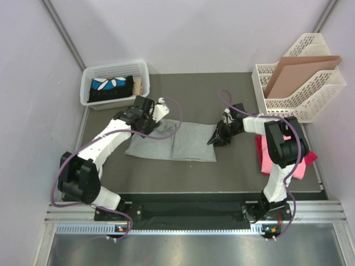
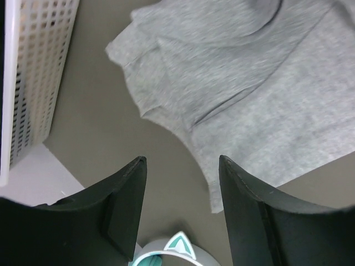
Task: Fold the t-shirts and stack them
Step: Fold the tshirt
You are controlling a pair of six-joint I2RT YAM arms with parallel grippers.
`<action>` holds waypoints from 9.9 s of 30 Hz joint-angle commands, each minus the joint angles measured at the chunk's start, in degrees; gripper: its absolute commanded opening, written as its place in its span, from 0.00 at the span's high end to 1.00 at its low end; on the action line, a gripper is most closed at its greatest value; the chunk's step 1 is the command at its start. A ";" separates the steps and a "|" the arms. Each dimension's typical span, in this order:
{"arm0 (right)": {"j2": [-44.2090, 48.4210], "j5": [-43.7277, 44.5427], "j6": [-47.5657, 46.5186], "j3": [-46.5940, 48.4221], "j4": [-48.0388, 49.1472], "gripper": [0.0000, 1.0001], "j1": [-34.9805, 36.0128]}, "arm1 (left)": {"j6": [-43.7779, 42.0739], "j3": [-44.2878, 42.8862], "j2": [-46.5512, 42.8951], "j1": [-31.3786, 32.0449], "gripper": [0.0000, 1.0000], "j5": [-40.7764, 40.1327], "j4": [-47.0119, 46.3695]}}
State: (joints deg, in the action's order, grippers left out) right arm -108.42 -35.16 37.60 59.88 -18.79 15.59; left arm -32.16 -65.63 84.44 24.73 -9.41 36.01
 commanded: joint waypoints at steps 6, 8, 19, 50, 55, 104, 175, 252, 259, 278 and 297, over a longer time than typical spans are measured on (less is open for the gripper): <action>-1.71 10.88 -2.53 -2.40 -1.77 1.00 0.67 | -2.20 4.09 -3.41 -2.50 0.39 0.90 -1.90; 0.39 13.60 -4.11 -2.48 -3.70 1.00 -0.12 | -2.90 5.94 -1.74 -2.58 0.39 -0.08 -2.87; 10.50 27.06 -9.21 -1.08 -16.89 1.00 -8.30 | -2.03 6.30 -0.42 -2.23 0.40 3.78 -2.70; 3.23 43.42 -4.91 35.91 -38.34 1.00 12.25 | -8.18 9.99 -15.80 -10.32 0.39 5.54 2.93; -2.75 43.77 -3.59 41.10 -39.57 1.00 19.20 | -8.79 10.34 -15.80 -11.28 0.39 5.54 2.75; -16.75 27.78 -2.63 58.43 -38.44 0.30 32.93 | -10.38 12.46 -17.91 -16.20 0.38 7.47 1.61; -12.80 -6.94 3.18 41.54 -13.99 0.33 8.14 | -6.95 -6.08 -8.41 8.85 0.42 8.35 13.65; -17.60 12.66 -5.09 33.80 -22.70 0.54 -1.45 | 5.62 -1.79 13.03 4.00 0.48 21.27 -4.81; -24.02 10.90 -4.38 43.12 -25.33 0.53 -1.01 | 9.22 1.02 10.13 6.64 0.48 23.99 -5.42; -38.35 4.14 -3.77 65.80 -30.34 0.52 5.59 | 14.14 2.43 15.66 15.51 0.48 33.75 -4.63; -2.87 14.68 -6.67 29.72 -22.45 0.01 -0.74 | 15.20 -17.70 7.48 4.37 0.43 32.97 -3.91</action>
State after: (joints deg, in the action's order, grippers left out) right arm -122.17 -22.92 29.80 101.01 -46.89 14.59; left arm -17.61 -82.85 93.30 34.20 24.69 36.62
